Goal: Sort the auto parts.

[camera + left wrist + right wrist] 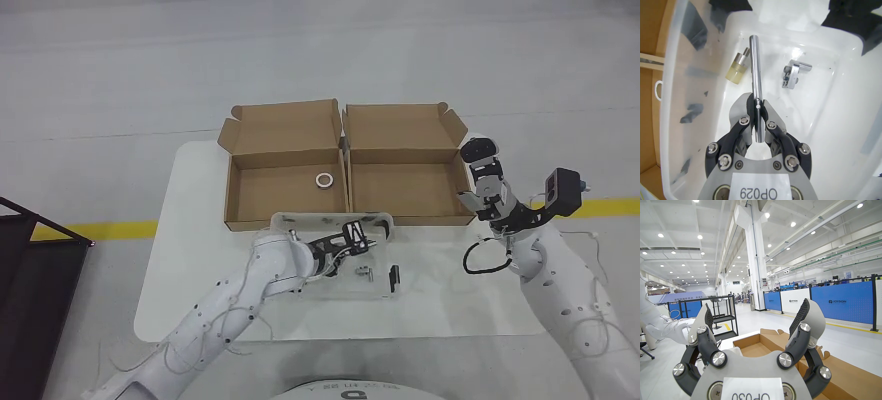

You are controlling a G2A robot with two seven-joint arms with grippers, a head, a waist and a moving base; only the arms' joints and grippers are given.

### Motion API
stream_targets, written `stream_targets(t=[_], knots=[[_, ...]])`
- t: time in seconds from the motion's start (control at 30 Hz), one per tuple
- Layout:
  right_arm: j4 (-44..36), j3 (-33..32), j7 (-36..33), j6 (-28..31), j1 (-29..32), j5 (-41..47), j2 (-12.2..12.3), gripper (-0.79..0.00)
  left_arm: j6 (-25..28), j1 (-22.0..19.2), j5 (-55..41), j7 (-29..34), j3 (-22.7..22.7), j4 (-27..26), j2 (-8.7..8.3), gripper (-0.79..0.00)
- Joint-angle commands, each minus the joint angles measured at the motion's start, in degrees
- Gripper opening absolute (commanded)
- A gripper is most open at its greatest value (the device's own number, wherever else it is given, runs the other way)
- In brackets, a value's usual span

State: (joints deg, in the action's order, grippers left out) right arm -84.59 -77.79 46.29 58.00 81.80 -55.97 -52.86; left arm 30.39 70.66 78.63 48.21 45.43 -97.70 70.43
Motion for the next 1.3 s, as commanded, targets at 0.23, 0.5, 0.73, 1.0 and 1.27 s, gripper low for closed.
stream_targets(t=[0.23,0.5,0.73,1.0,1.27], knots=[[-0.5,0.4,-1.5,-0.5,0.2,0.1,-0.1,0.000,-1.6,6.3,-1.5,-7.1,9.2,-3.8,-2.31,-0.785],[-2.2,2.3,-11.9,-0.5,-0.5,3.9,-0.6,0.000,0.6,9.0,-2.6,-9.8,12.3,-5.2,-3.33,-0.785],[-3.5,2.8,-16.8,-1.1,-0.9,6.3,-1.0,0.000,-1.0,8.2,1.2,-8.1,9.7,-3.3,-3.11,-0.785],[-4.3,3.1,-19.7,-1.6,-1.0,7.5,-1.5,0.000,-3.4,4.1,3.0,-4.6,4.9,1.3,-1.84,-0.785],[-4.2,2.6,-20.1,-1.5,-0.7,7.7,-2.0,0.000,-1.8,2.9,-1.5,-4.8,3.9,1.7,-1.36,-0.425]])
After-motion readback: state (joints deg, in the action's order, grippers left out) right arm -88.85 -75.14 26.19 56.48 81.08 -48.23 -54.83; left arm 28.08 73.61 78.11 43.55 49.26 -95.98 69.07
